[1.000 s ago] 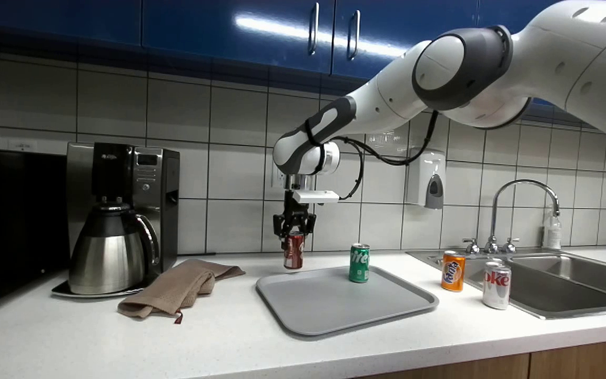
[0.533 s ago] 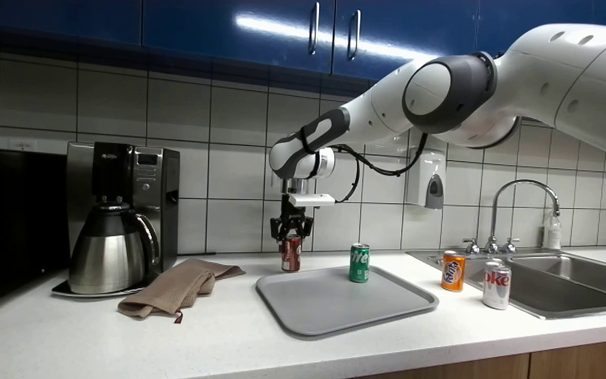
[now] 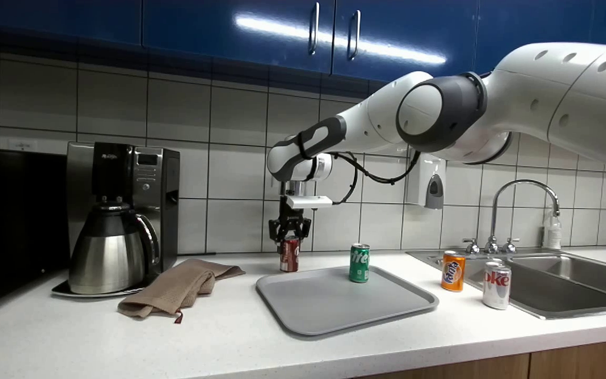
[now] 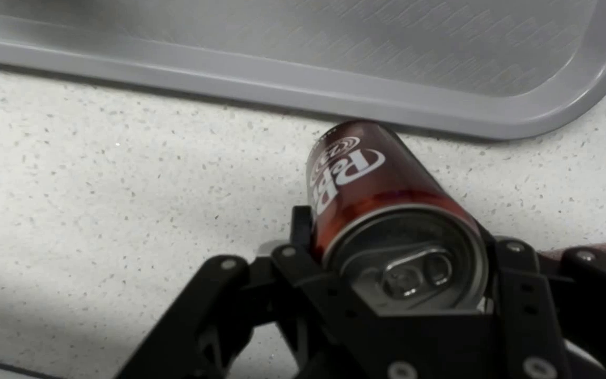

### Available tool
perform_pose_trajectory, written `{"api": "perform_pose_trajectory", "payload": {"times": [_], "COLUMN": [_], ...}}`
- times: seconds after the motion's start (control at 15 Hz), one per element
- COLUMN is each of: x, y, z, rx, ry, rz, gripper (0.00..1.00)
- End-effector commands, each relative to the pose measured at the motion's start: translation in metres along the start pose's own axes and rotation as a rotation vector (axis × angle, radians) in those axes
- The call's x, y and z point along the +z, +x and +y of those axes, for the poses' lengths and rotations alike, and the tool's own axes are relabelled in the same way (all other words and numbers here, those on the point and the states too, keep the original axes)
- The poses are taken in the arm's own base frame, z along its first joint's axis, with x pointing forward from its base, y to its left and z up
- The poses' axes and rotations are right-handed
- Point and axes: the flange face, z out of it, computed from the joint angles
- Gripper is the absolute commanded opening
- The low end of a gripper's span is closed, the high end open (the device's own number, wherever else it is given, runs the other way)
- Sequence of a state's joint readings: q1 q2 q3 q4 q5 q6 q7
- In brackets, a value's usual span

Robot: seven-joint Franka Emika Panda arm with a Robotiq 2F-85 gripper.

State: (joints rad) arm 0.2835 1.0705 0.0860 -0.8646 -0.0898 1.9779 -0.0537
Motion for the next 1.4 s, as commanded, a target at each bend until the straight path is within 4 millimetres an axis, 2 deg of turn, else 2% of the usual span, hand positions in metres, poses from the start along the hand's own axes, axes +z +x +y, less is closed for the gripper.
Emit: {"api": "perform_pose_trajectory", "payload": {"times": [0.0, 0.27, 0.33, 0.4, 0.47, 0.6, 1.33], "x": [-0.004, 0.003, 0.003, 0.003, 0.003, 0.002, -0.029], "y": [0.007, 0.007, 0.007, 0.007, 0.007, 0.006, 0.008], "z": [-0.002, -0.003, -0.002, -0.002, -0.002, 0.000, 0.001], "rx": [0.020, 0.024, 0.025, 0.027, 0.028, 0.042, 0.025], "ry": [-0.021, -0.022, -0.022, -0.022, -0.023, -0.022, -0.012], "rz": [-0.006, -0.016, -0.019, -0.023, -0.027, -0.034, 0.012], "gripper": [0.38, 0.38, 0.56, 0.88, 0.89, 1.00, 1.00]}}
